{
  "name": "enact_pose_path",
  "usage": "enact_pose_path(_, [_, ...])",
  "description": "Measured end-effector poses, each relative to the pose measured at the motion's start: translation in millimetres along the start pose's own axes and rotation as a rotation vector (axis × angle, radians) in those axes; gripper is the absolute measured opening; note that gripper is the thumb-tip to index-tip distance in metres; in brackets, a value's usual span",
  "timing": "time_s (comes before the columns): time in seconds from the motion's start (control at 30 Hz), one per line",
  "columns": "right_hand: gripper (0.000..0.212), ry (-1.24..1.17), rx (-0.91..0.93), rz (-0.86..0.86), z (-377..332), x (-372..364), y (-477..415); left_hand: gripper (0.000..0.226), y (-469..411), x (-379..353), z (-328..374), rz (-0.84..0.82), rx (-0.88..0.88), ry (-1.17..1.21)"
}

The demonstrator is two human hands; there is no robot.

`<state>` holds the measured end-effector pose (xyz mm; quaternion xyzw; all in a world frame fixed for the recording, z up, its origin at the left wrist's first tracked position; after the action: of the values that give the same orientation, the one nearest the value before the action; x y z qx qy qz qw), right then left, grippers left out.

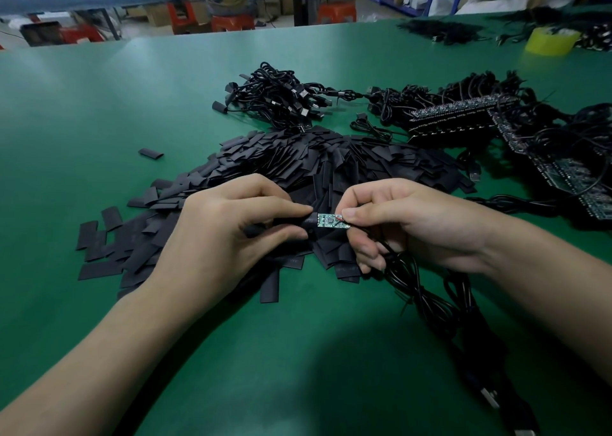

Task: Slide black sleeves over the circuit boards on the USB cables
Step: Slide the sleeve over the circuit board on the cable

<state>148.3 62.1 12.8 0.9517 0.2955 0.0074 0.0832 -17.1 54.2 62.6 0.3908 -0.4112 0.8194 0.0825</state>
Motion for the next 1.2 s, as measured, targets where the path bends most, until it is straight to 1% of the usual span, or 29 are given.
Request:
enact_pose_path(0.23, [0.012, 0.133, 0.033, 0.023, -3, -2, 2, 0.023, 1, -5, -3, -0.049, 0.070, 0.055])
enact_pose_path(0.43, [0.010, 0.119, 0.018, -0.011, -1, -6, 3, 0.025, 1, -10, 12, -0.096, -0.041, 0.015])
enact_pose_path(0.53, [0.010, 0.093, 0.012, -0.019, -1, -7, 3, 0.026, 0, -9, 12, -0.094, -0.037, 0.017])
enact_pose_path(0.6, [0.010, 0.096, 0.023, -0.014, -2, -7, 3, 0.025, 0, -8, 11, -0.077, -0.023, 0.036])
enact_pose_path(0.77, [0.008, 0.174, 0.124, 0.064, -9, -10, 2, 0.022, 1, -4, 11, -0.006, 0.020, 0.094])
enact_pose_path(0.93, [0.010, 0.177, 0.133, 0.096, -12, -8, 3, 0.019, 0, -1, 10, 0.023, 0.043, 0.104])
enact_pose_path(1.03, [0.013, 0.207, 0.203, 0.139, -22, -5, 7, 0.019, -1, 3, 8, 0.076, 0.080, 0.123])
enact_pose_path(1.13, [0.006, 0.192, 0.246, 0.164, -26, -4, 8, 0.019, -1, 7, 10, 0.100, 0.066, 0.135])
enact_pose_path(1.2, [0.007, 0.179, 0.246, 0.161, -25, -4, 7, 0.019, -1, 7, 13, 0.103, 0.035, 0.134])
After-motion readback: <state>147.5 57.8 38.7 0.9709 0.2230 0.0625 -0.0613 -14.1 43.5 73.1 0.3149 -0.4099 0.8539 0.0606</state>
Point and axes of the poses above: each hand's wrist, its own y-axis away from the middle knuckle, its own x-axis out of the back of the hand, z = x × y, the point moved 8 cm from there along -y, towards the middle knuckle
